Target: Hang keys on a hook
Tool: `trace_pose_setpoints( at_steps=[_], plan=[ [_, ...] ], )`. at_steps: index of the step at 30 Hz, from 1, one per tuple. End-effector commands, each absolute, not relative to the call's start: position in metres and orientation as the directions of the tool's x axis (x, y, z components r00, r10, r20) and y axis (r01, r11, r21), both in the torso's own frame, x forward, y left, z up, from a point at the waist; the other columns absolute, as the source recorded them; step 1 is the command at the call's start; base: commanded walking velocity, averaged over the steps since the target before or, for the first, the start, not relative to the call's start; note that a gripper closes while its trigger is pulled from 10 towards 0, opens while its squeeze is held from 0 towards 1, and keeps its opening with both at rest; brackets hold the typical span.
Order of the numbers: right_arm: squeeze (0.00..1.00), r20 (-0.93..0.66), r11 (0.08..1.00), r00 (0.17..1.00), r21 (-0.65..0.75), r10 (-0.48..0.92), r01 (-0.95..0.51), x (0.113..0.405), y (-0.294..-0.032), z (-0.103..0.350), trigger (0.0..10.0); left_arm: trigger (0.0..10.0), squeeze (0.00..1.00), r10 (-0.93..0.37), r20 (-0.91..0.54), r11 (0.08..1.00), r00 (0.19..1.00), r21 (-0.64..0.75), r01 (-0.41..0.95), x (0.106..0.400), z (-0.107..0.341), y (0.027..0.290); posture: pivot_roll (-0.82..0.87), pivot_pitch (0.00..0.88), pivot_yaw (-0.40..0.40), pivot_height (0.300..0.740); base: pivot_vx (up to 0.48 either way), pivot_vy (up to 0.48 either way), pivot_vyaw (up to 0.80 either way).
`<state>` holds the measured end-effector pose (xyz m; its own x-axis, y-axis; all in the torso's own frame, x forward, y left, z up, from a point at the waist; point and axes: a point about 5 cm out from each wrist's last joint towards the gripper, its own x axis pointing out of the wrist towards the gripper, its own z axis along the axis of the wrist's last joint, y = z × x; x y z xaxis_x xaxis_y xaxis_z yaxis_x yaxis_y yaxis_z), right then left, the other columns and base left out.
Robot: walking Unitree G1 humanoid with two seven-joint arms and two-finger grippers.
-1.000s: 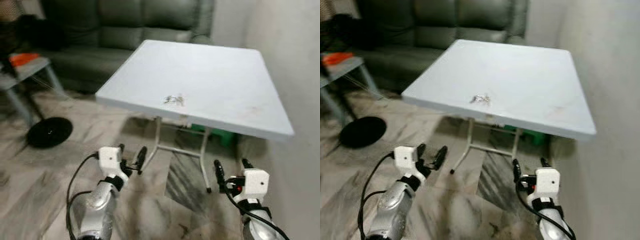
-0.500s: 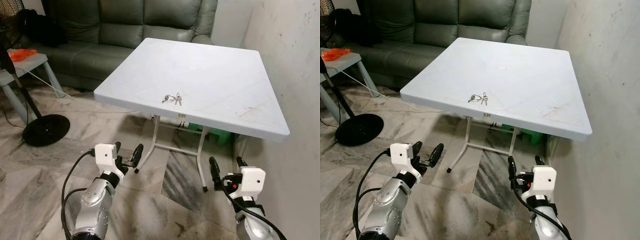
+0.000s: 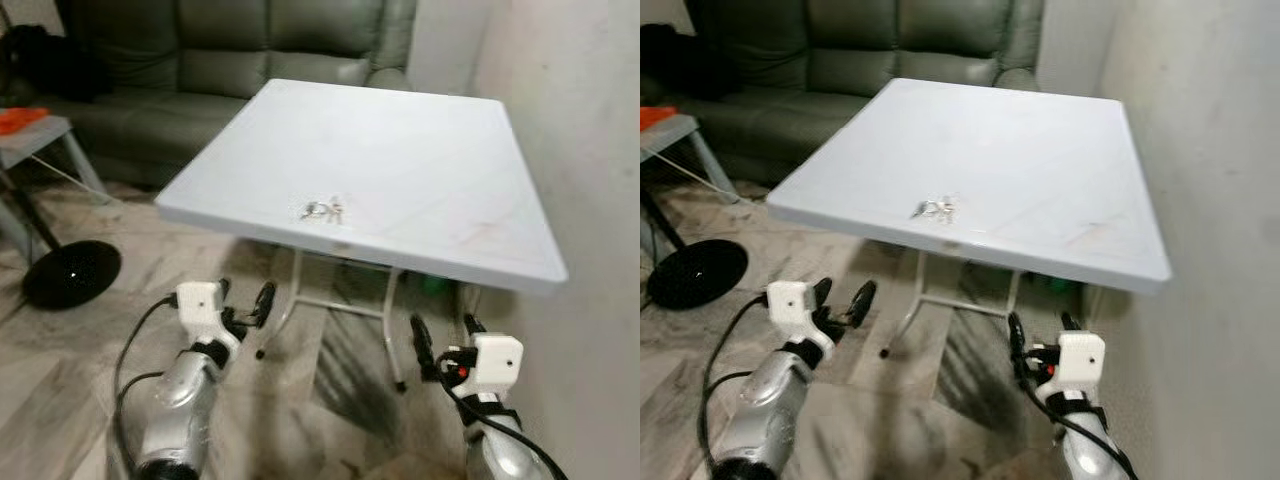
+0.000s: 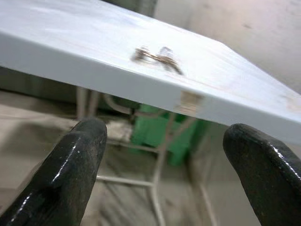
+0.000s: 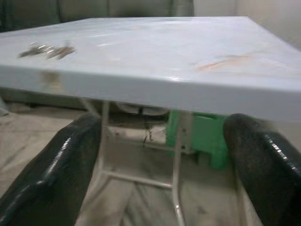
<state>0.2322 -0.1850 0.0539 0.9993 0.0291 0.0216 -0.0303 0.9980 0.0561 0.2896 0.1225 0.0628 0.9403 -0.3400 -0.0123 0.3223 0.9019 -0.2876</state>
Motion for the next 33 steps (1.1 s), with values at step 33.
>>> trace_pose_setpoints(
  at_steps=[33],
  plan=[
    [0.0,0.053,0.995,0.996,0.073,0.068,-0.071,0.2391,-0.1726,0.06,10.0,10.0,0.0,-0.299,-0.008,0.93,0.954,-0.226,0.289,0.2948,0.0677,0.1364,-0.04,0.048,-0.035,0.714,0.164,0.0,0.0]
  ],
)
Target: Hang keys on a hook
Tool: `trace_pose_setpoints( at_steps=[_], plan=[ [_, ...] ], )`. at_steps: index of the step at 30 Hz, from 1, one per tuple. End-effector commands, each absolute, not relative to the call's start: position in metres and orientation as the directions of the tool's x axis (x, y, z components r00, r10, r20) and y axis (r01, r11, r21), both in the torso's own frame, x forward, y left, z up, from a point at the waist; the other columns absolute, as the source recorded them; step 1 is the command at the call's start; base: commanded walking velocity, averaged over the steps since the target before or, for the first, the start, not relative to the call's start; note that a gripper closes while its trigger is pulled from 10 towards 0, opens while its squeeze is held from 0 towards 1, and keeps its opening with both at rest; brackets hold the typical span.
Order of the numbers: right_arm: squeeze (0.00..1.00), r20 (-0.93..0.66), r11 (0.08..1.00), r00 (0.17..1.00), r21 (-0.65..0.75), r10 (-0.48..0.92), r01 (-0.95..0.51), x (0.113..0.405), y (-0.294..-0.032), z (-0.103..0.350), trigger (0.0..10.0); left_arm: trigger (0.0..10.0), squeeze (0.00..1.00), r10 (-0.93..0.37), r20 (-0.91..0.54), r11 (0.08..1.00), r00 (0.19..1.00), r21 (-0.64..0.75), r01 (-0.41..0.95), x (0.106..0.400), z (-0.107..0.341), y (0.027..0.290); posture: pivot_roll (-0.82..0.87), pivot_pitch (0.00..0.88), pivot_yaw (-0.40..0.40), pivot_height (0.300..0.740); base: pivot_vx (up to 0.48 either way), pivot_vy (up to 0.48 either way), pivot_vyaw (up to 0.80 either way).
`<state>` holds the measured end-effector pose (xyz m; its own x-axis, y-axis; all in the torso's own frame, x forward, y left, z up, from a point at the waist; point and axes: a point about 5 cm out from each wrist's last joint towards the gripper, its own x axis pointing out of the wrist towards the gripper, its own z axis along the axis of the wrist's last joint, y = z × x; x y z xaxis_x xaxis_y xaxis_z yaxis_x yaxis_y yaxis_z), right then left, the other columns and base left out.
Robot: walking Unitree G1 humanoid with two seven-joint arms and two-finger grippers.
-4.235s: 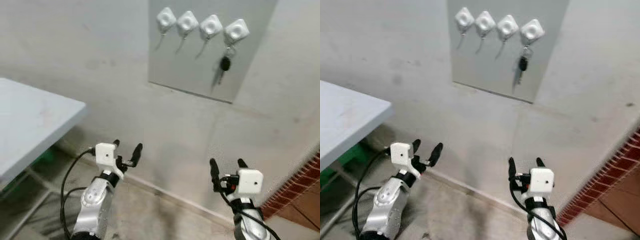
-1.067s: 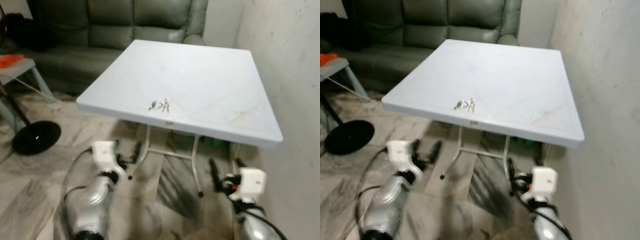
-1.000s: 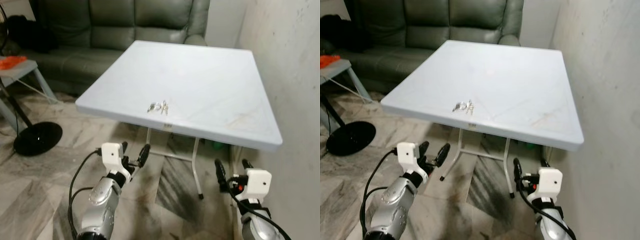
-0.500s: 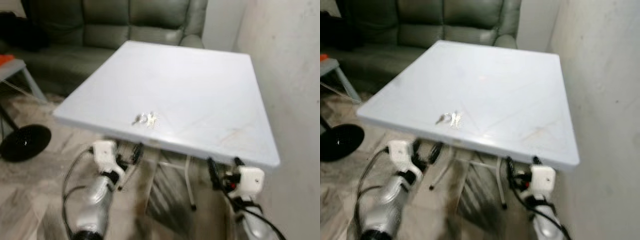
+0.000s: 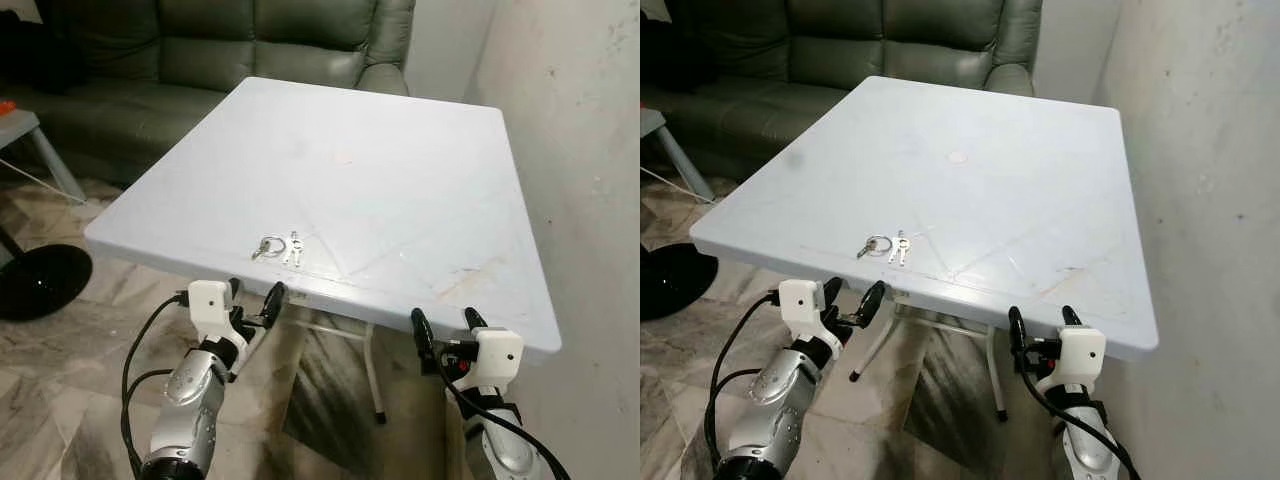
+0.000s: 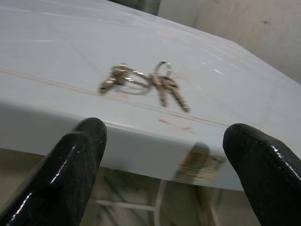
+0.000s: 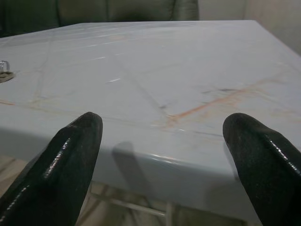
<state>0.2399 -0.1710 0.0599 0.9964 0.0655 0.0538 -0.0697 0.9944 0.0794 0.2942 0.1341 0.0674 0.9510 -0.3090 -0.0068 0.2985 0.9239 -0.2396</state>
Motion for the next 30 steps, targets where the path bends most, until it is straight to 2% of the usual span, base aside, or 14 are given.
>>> trace_pose_setpoints(
  at_steps=[1,15,30],
  plan=[
    [0.0,0.053,0.995,0.996,0.073,0.068,-0.072,0.2392,-0.1727,0.0601,10.0,10.0,0.0,-0.299,-0.008,0.93,0.954,-0.226,0.289,0.2949,0.0677,0.1364,-0.04,0.048,-0.035,0.714,0.0,0.0,0.0],
    [0.0,0.055,0.993,0.994,0.063,0.091,-0.095,0.2414,-0.1734,0.062,10.0,10.0,0.0,-0.295,-0.001,0.922,0.956,-0.263,0.284,0.2923,0.0664,0.1349,-0.03,0.041,-0.049,0.714,0.0,0.0,0.0],
    [0.0,0.052,0.993,0.995,0.069,0.089,-0.093,0.2387,-0.1725,0.0609,10.0,10.0,0.0,-0.305,-0.006,0.919,0.952,-0.264,0.293,0.2926,0.0657,0.134,-0.04,0.043,-0.045,0.714,0.0,0.473,0.0]
  ],
)
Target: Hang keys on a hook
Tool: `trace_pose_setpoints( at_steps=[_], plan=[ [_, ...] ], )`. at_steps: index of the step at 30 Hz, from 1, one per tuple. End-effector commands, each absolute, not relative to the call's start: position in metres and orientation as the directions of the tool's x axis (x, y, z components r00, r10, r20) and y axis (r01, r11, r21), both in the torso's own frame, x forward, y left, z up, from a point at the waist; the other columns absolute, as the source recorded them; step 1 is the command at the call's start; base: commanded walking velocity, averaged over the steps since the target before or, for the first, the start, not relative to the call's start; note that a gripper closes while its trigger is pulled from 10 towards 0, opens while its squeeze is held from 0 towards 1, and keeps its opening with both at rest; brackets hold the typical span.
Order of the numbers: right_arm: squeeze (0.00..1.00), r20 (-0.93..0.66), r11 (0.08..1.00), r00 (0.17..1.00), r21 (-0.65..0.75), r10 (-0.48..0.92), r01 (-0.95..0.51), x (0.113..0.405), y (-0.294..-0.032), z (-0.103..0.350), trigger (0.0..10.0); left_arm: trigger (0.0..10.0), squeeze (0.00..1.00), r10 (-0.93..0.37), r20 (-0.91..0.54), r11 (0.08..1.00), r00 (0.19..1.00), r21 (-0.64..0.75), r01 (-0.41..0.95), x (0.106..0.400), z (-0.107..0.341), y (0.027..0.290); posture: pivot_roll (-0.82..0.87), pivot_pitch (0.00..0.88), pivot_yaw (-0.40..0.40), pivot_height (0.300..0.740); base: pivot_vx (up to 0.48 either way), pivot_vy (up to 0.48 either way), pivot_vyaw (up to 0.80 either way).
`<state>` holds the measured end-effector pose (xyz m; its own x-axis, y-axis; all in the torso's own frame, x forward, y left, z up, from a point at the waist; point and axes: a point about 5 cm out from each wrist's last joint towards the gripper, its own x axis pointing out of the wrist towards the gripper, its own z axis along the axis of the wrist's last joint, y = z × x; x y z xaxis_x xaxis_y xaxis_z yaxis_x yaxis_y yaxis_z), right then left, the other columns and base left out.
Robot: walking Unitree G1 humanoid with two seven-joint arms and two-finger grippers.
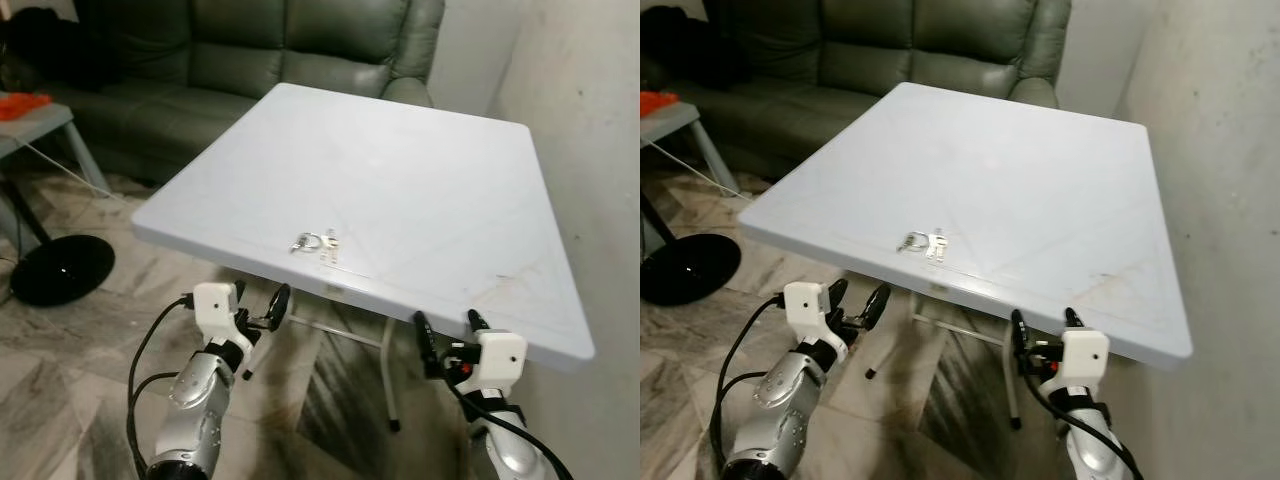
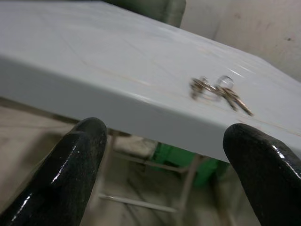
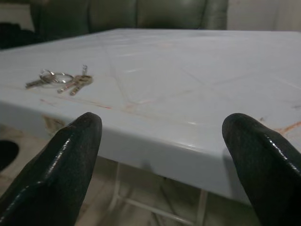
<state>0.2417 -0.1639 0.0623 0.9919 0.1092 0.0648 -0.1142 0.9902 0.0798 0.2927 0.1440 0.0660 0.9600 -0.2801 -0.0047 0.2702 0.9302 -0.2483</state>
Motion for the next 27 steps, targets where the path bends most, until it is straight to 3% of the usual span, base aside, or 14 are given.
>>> trace_pose_setpoints(
  at_steps=[1,16,27],
  plan=[
    [0.0,0.052,0.993,0.995,0.069,0.089,-0.092,0.2386,-0.1725,0.0609,10.0,10.0,0.0,-0.305,-0.006,0.919,0.952,-0.264,0.293,0.2924,0.0656,0.134,-0.04,0.043,-0.045,0.714,0.0,0.48,0.0],
    [0.0,0.049,0.993,0.994,0.07,0.094,-0.097,0.2373,-0.172,0.0612,10.0,10.0,0.0,-0.299,-0.007,0.92,0.954,-0.268,0.286,0.2916,0.0655,0.1341,-0.04,0.051,-0.05,0.714,0.0,0.48,0.0],
    [0.0,0.05,0.993,0.994,0.063,0.096,-0.099,0.2375,-0.1725,0.062,10.0,10.0,0.0,-0.29,-0.016,0.928,0.957,-0.248,0.277,0.2919,0.0651,0.1333,-0.04,0.053,-0.052,0.714,0.0,0.0,0.0]
  ],
)
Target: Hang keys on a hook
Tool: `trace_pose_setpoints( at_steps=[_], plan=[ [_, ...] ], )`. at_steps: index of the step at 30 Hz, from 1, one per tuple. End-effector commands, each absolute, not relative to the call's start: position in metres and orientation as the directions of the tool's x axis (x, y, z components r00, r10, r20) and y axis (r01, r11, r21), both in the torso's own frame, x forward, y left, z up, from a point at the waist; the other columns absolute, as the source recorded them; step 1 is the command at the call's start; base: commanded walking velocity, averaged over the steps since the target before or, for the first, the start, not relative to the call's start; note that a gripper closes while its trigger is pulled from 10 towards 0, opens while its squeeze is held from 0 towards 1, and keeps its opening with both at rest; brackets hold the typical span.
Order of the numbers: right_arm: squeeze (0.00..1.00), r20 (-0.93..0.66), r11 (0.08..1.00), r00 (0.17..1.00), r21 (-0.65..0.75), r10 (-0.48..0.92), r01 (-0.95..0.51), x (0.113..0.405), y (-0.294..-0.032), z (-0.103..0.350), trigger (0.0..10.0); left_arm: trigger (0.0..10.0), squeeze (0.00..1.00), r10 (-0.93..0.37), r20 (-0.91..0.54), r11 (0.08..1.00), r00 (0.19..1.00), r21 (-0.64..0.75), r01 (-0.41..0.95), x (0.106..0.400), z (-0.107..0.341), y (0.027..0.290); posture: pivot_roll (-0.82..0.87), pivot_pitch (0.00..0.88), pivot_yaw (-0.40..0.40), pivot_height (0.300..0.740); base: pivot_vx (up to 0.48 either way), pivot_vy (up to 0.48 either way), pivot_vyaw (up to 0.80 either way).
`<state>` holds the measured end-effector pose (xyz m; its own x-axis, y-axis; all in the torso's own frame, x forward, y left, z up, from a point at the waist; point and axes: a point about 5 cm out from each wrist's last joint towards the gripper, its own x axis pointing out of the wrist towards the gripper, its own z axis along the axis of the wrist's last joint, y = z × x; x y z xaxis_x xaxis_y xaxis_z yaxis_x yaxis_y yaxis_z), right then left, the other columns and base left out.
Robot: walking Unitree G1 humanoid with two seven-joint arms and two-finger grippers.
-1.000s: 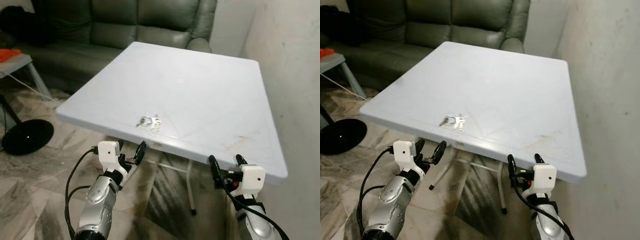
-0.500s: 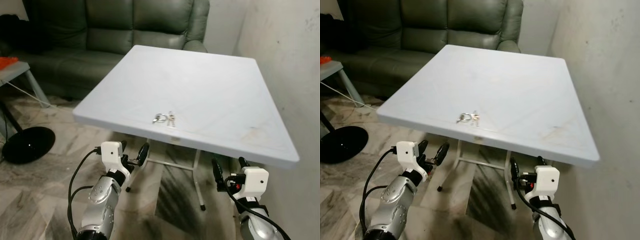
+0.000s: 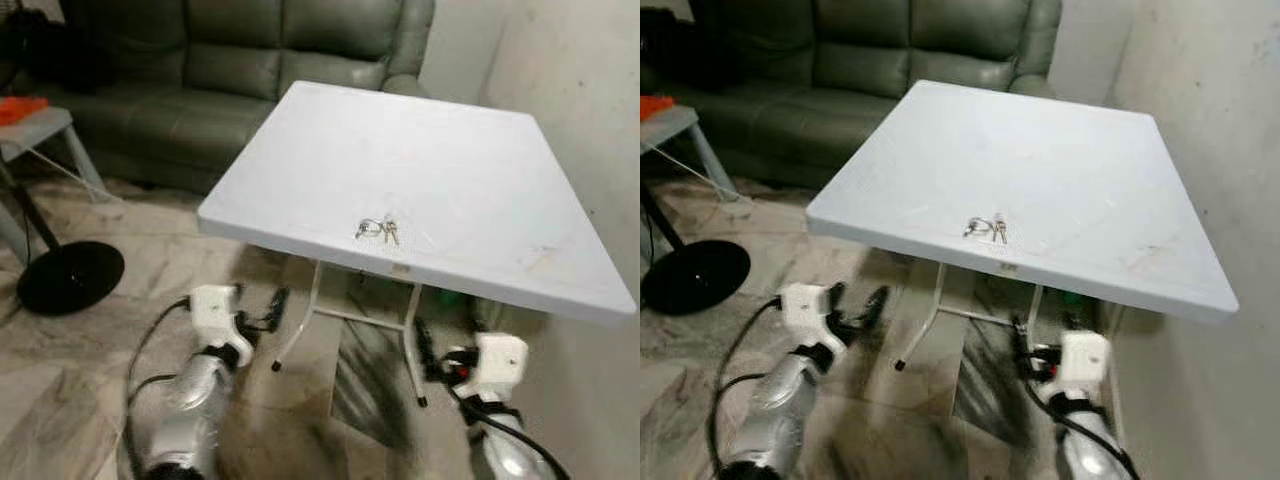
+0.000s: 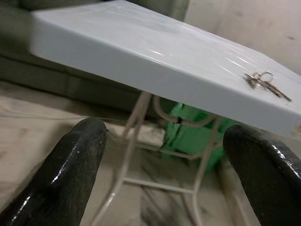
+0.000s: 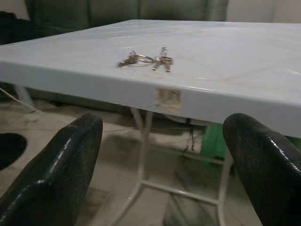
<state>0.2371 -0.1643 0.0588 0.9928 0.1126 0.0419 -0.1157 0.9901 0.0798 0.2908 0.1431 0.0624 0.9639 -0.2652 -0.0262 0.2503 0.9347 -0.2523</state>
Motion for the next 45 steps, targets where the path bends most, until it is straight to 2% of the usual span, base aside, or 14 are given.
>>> trace_pose_setpoints(
  at_steps=[1,9,25,45],
  plan=[
    [0.0,0.052,0.994,0.995,0.063,0.09,-0.093,0.2377,-0.1734,0.0625,10.0,10.0,0.0,-0.289,-0.016,0.929,0.957,-0.249,0.276,0.292,0.065,0.1336,-0.04,0.053,-0.052,0.714,0.0,0.0,0.0],
    [0.0,0.034,0.994,0.996,0.069,0.085,-0.087,0.239,-0.1749,0.0613,10.0,10.0,0.0,-0.282,-0.021,0.931,0.959,-0.248,0.268,0.2928,0.0647,0.134,-0.03,0.054,-0.055,0.714,0.0,0.0,0.0],
    [0.0,0.025,0.994,0.996,0.071,0.085,-0.087,0.2403,-0.1752,0.0598,10.0,10.0,0.0,-0.28,-0.03,0.932,0.96,-0.247,0.264,0.2931,0.0636,0.1338,-0.03,0.049,-0.056,0.714,0.0,0.0,-0.75],
    [0.0,0.038,0.992,0.993,0.061,0.109,-0.111,0.2398,-0.1733,0.0614,10.0,10.0,0.0,-0.286,-0.038,0.927,0.958,-0.263,0.266,0.2923,0.0618,0.1319,-0.03,0.031,-0.061,0.714,0.0,0.024,0.0]
  ],
)
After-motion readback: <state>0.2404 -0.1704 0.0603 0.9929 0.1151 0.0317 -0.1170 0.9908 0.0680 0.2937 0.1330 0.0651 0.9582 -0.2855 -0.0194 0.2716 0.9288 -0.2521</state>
